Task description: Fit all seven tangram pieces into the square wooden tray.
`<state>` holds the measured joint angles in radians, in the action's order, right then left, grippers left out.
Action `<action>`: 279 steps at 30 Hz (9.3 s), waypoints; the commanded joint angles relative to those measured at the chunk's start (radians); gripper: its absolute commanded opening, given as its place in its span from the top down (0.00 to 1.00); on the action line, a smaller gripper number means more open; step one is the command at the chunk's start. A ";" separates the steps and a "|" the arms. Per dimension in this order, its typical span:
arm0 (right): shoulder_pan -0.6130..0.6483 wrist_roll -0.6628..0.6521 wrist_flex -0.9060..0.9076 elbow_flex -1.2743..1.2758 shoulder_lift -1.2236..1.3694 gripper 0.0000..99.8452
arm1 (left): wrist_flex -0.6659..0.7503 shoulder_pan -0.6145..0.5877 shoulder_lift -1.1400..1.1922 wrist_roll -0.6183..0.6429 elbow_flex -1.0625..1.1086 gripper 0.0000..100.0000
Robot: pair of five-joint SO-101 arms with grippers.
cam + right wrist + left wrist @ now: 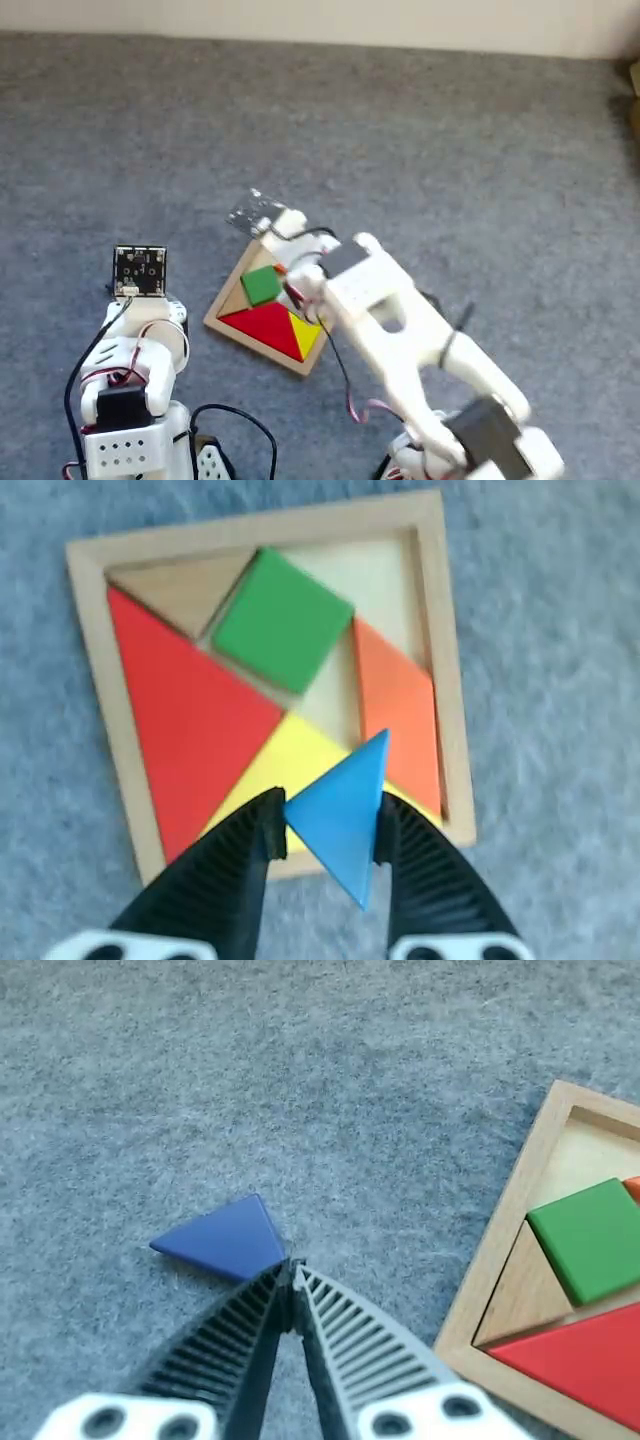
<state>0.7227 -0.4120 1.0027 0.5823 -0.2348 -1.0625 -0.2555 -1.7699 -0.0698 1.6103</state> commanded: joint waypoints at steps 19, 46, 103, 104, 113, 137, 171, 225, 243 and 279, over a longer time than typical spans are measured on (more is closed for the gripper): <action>0.047 -0.011 0.005 -0.331 0.323 0.78 | -0.006 -0.010 -0.041 -0.008 -0.004 0.99; -0.150 0.035 0.088 -0.317 0.214 0.99 | -0.008 -0.021 -0.028 -0.129 -0.087 0.99; -0.275 0.207 -0.328 0.044 -0.001 0.99 | -0.058 -0.231 2.141 -1.206 -1.351 0.79; -0.275 0.207 -0.328 0.044 -0.001 0.99 | -0.089 -0.231 2.147 -1.171 -1.354 0.79; -0.275 0.207 -0.328 0.042 -0.001 0.99 | -0.330 -0.114 2.149 -0.796 -1.346 0.95; -0.277 0.201 -0.328 0.042 -0.008 0.99 | -0.407 -0.076 2.146 -0.477 -1.687 0.78; -0.349 0.199 -0.458 0.053 0.001 0.99 | -0.084 -0.024 2.160 -0.970 -1.475 0.76; -0.360 0.199 -0.460 0.053 0.001 0.99 | -0.198 -0.019 2.132 -0.891 -1.488 0.89; -0.372 0.199 -0.460 0.053 0.001 0.99 | -0.407 0.039 2.132 -0.885 -1.735 0.89; -0.366 0.199 -0.463 0.054 0.001 0.99 | -0.420 -0.234 1.435 -0.895 -0.901 0.74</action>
<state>0.3636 -0.2094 0.5639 0.6437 -0.1887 -1.5612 -0.4595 -0.2770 -0.9643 0.6206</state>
